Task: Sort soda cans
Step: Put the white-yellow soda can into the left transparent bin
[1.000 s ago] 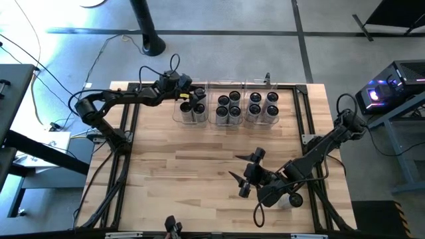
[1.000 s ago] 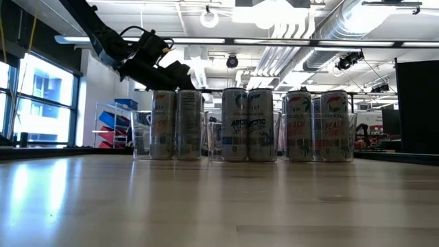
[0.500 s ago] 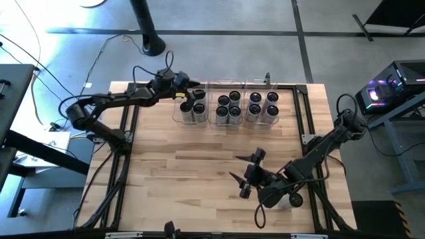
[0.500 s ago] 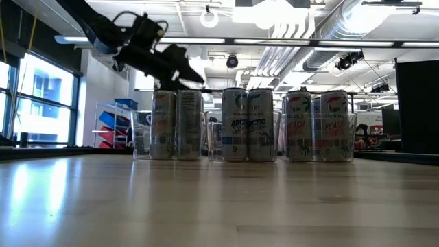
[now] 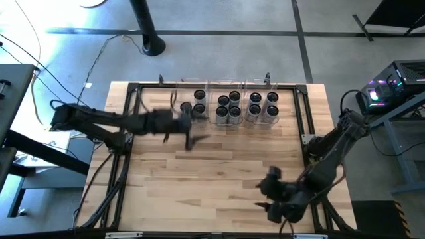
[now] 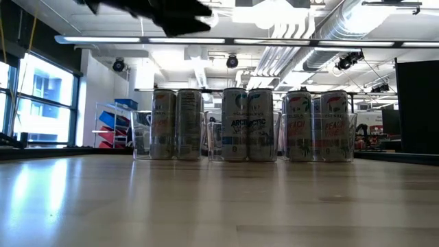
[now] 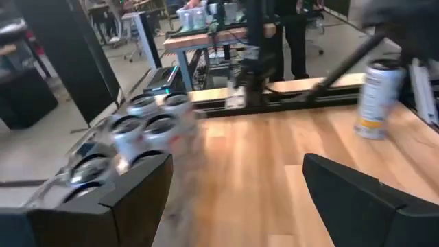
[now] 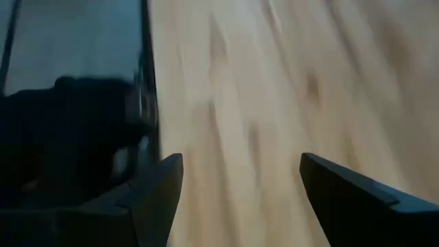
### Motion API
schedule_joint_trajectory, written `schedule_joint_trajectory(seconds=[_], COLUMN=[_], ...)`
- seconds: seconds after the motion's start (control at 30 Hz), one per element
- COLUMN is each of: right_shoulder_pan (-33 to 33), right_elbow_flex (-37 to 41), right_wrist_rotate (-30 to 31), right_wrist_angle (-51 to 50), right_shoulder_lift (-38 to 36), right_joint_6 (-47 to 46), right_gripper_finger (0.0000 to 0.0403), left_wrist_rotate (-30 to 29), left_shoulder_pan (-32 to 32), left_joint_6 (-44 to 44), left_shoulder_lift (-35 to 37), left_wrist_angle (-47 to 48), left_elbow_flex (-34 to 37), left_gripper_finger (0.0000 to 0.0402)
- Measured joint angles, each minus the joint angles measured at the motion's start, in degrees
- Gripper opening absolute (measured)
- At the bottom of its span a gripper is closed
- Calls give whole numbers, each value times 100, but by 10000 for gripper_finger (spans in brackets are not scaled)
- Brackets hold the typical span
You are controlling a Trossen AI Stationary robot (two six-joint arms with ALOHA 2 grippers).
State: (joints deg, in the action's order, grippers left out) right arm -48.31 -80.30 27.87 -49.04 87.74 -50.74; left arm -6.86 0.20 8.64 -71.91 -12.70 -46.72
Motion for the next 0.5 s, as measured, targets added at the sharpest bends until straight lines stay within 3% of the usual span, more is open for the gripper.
schedule_joint_trajectory(seconds=[0.07,0.23,0.37,0.5], right_shoulder_pan=[-148,-920,-1502,-1880], right_elbow_flex=[-385,-887,-816,-576], right_wrist_rotate=[-488,-706,-688,-731], right_wrist_angle=[-906,-2346,-2975,-3240], right_shoulder_lift=[20,65,72,87], right_joint_6=[-1108,-3245,-4808,-5611], right_gripper_finger=[289,289,289,289], left_wrist_rotate=[-603,-1672,-2179,-2377], left_shoulder_pan=[-583,-1577,-1966,-2047], left_joint_6=[-28,-564,-736,-1090], left_shoulder_lift=[-70,-366,-720,-1148], left_wrist_angle=[-6,-34,-90,-90], left_elbow_flex=[0,2,2,2], left_gripper_finger=[321,321,321,321])
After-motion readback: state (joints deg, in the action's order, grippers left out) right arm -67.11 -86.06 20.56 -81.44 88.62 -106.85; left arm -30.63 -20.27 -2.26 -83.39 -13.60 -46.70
